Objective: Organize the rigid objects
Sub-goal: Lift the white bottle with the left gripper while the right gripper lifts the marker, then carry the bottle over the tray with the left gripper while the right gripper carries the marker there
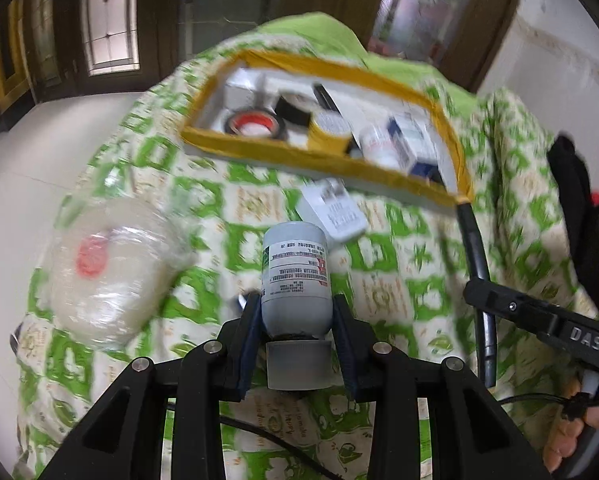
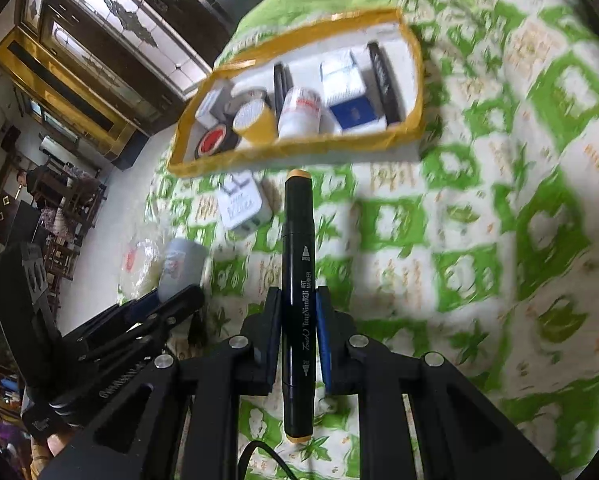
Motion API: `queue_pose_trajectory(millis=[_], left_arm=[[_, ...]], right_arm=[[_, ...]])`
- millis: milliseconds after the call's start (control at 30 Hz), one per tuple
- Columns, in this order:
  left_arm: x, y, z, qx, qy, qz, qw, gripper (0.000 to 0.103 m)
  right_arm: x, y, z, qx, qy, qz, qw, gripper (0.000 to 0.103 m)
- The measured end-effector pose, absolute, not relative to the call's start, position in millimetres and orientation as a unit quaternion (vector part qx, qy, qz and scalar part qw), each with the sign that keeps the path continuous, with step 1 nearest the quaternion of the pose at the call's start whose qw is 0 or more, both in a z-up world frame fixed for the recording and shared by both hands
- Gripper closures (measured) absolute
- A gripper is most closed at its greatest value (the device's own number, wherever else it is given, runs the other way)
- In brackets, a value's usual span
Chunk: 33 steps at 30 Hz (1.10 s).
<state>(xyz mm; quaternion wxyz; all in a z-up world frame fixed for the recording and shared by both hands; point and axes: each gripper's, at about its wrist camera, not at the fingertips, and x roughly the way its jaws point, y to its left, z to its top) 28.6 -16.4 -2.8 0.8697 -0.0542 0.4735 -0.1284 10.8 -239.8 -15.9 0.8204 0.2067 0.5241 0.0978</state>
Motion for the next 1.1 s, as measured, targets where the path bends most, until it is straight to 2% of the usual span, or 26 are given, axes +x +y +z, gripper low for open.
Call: queue_pose_trajectory(millis=[367,767,1100], left_arm=[[43,16,24,-0.056,0.464,-0.105,0.878,0.067],[104,2,42,-0.053,0.481,-0.126,0.866,0.067],[171,-29,56,-0.024,0.485,-0.14,0.863,0.067]], right_arm=[[19,-274,5,0.244,0.493,0.078,0.832,0.087],[36,-273,18,0.254,0.482,0.09,0.833,0.087],[106,-277,31,0.28,0.471,0.096,0.831,0.087]])
